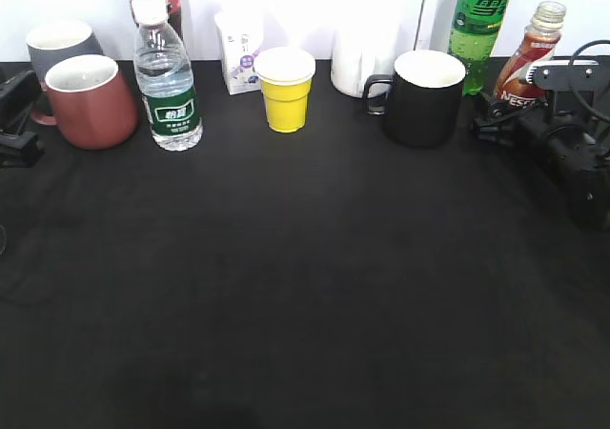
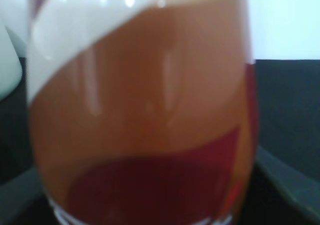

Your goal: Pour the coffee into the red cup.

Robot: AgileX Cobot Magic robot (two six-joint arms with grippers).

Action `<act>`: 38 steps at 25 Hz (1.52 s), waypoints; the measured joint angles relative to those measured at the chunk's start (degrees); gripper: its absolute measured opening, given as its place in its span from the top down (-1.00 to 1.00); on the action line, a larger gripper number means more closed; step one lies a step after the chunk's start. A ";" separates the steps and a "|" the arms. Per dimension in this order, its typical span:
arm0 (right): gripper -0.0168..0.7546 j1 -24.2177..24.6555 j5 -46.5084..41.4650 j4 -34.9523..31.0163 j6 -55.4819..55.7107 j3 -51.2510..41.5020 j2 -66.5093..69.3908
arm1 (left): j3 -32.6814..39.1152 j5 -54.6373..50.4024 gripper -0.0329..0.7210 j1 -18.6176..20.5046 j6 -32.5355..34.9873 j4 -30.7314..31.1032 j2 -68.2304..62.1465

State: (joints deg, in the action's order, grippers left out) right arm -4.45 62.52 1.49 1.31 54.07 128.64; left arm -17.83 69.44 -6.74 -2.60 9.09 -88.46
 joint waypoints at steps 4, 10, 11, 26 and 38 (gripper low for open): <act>-0.62 0.00 0.00 1.33 -0.05 -2.34 -0.61 | 0.00 0.00 0.12 0.00 0.00 0.12 0.00; -0.62 0.00 1.35 -0.11 -0.05 -10.26 -4.28 | 0.00 0.00 0.12 0.00 0.00 0.36 0.00; -0.60 0.00 1.98 -0.37 0.00 -12.31 -5.29 | 0.00 0.00 0.12 0.00 0.00 0.36 0.00; -0.54 -0.18 -49.28 13.23 13.21 -17.79 -42.85 | -15.46 -70.92 0.12 -4.13 -0.41 -1.57 21.90; -0.38 -11.96 -106.85 -0.52 5.26 -8.28 -57.81 | -23.17 -127.63 0.03 -5.29 -0.46 -10.11 44.07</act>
State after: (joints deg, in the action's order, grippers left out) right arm -16.41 -44.33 0.97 6.56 45.79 70.83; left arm -41.00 -58.19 -12.03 -3.07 -1.02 -44.39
